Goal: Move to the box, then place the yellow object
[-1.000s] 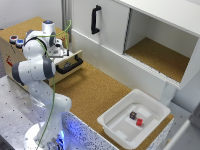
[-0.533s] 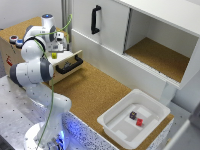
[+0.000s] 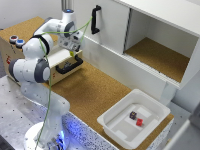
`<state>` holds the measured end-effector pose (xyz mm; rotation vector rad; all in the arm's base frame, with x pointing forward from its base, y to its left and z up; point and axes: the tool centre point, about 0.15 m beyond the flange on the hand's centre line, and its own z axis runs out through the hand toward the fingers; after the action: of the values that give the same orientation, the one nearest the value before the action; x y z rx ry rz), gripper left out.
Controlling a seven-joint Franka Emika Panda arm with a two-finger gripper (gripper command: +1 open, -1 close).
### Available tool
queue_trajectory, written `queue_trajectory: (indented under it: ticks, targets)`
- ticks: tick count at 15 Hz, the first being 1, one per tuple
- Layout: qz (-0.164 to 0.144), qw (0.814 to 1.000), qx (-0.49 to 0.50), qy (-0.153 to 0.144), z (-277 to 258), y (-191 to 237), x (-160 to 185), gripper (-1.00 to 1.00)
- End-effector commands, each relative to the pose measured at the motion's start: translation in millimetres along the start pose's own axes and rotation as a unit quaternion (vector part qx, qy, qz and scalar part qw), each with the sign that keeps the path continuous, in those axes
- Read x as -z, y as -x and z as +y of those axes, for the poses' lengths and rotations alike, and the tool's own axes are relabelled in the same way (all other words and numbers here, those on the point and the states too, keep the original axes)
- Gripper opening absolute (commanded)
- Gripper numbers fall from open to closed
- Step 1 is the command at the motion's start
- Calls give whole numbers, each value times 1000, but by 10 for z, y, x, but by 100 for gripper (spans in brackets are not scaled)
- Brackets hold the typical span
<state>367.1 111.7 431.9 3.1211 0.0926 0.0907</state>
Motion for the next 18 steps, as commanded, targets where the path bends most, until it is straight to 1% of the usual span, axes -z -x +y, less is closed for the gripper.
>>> queue_trajectory:
  ticks: [1, 5, 7, 9, 11, 16, 18]
  targets:
    - [-22, 997, -72, -4, 1038, 46, -274, -100]
    - [-36, 992, -122, 9, 2044, 41, -484, -100]
    - [-42, 987, -157, 4, 2550, 70, -584, -100]
    - [-44, 982, -181, 2, 2964, 91, -652, -100]
    - [-43, 978, -203, -7, 3401, 100, -724, -100]
    - [-52, 971, -235, 8, 4429, 31, -904, -100]
    - [-57, 969, -239, 9, 4733, -43, -975, -100]
